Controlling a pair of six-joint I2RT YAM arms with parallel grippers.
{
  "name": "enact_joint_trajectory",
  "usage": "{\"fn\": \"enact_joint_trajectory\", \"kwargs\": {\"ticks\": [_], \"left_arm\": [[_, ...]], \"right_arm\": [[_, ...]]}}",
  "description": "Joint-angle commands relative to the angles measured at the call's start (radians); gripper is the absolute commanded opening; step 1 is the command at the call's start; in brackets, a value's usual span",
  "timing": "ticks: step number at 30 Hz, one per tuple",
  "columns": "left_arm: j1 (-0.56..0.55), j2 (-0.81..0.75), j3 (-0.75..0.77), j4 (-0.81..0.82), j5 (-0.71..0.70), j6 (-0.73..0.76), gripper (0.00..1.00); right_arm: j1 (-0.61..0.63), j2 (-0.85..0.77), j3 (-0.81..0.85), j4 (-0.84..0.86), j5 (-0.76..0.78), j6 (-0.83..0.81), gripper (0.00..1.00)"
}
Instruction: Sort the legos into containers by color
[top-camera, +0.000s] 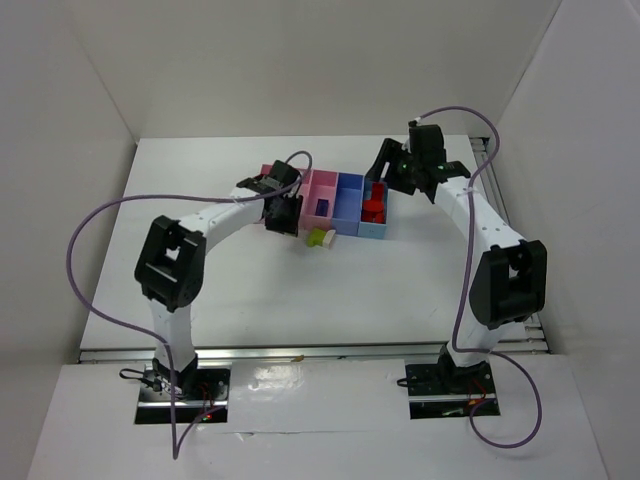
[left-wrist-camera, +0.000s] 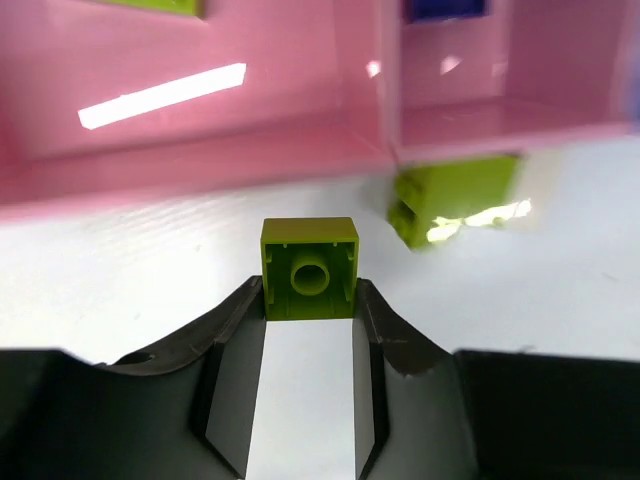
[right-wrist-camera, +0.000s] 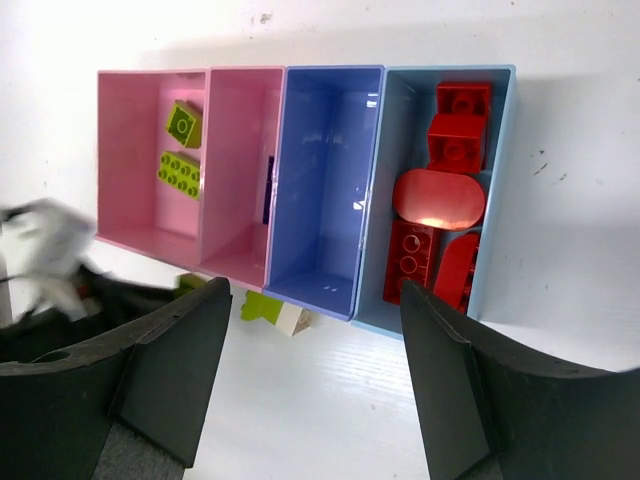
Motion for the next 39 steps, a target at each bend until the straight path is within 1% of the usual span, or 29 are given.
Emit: {"fn": "enact_joint_trajectory", "kwargs": {"ticks": [1,2,4,5,7,9,10,12,13,15,16,17,18,19,22,23,25,30,35,36,39], "left_arm": [[0.007,-0.206,0.049,-0.065,-0.007,0.014,0.1],[0.026,-0.223,0.058,-0.091,0.002,0.004,0.07],[0.057,-0.232,0.108,-0.118,0.04,-0.025,0.04],[0.092,-0.223,0.13,-0.128,0.057,-0.035,0.04],[0.122,-0.187,0.216,-0.159,0.1,-0.059,0.04],[0.155,-0.095,0.282,-0.179,0.116,-0.079,0.04],[0.155,-0.058,0.361,-0.196,0.116,-0.096,0.05],[0.167,0.035,0.426,-0.208,0.128,-0.096,0.07],[0.167,0.063,0.482,-0.219,0.128,-0.096,0.09],[0.178,0.114,0.527,-0.219,0.128,-0.105,0.15],[0.178,0.155,0.546,-0.219,0.128,-0.105,0.19],[0.187,0.174,0.579,-0.231,0.137,-0.105,0.26],[0.187,0.191,0.592,-0.231,0.137,-0.105,0.4],[0.187,0.203,0.605,-0.245,0.137,-0.105,0.47],[0.187,0.2,0.595,-0.254,0.146,-0.105,0.66],[0.187,0.188,0.568,-0.254,0.146,-0.105,0.67],[0.187,0.139,0.535,-0.242,0.146,-0.105,0.67],[0.158,0.019,0.388,-0.231,0.125,-0.095,0.67],[0.158,-0.119,0.225,-0.173,0.145,-0.104,0.67],[0.158,-0.134,0.178,-0.173,0.145,-0.114,0.67],[0.158,-0.188,0.109,-0.147,0.12,-0.125,0.66]], "right_arm": [[-0.012,-0.024,0.0,0.024,-0.007,-0.016,0.75],[-0.021,-0.024,0.0,0.024,-0.007,-0.016,0.75],[-0.021,-0.024,0.009,0.024,-0.016,-0.016,0.75],[-0.021,-0.024,0.009,0.033,-0.016,-0.016,0.75],[-0.021,-0.024,0.009,0.033,-0.036,-0.016,0.75],[-0.021,-0.024,0.009,0.033,-0.054,-0.016,0.75],[-0.012,-0.033,-0.003,0.033,-0.068,-0.029,0.75],[0.017,-0.033,-0.003,-0.007,-0.068,-0.042,0.75],[0.028,-0.033,-0.003,-0.018,-0.056,-0.054,0.75],[0.068,-0.042,-0.023,-0.027,-0.044,-0.054,0.75],[0.08,-0.042,-0.032,-0.038,-0.044,-0.054,0.75],[0.094,-0.042,-0.048,-0.047,-0.035,-0.054,0.75],[0.12,-0.042,-0.048,-0.047,-0.024,-0.063,0.75],[0.133,-0.042,-0.06,-0.056,-0.024,-0.063,0.75],[0.178,-0.032,-0.069,-0.079,-0.002,-0.063,0.75],[0.19,-0.02,-0.069,-0.079,-0.002,-0.063,0.75],[0.232,0.003,-0.08,-0.067,0.009,-0.063,0.75],[0.317,0.095,-0.066,-0.044,0.009,-0.063,0.75],[0.362,0.148,-0.028,-0.035,0.071,-0.049,0.75],[0.374,0.16,-0.028,-0.035,0.085,-0.049,0.74],[0.394,0.181,-0.028,-0.009,0.137,-0.026,0.72]]}}
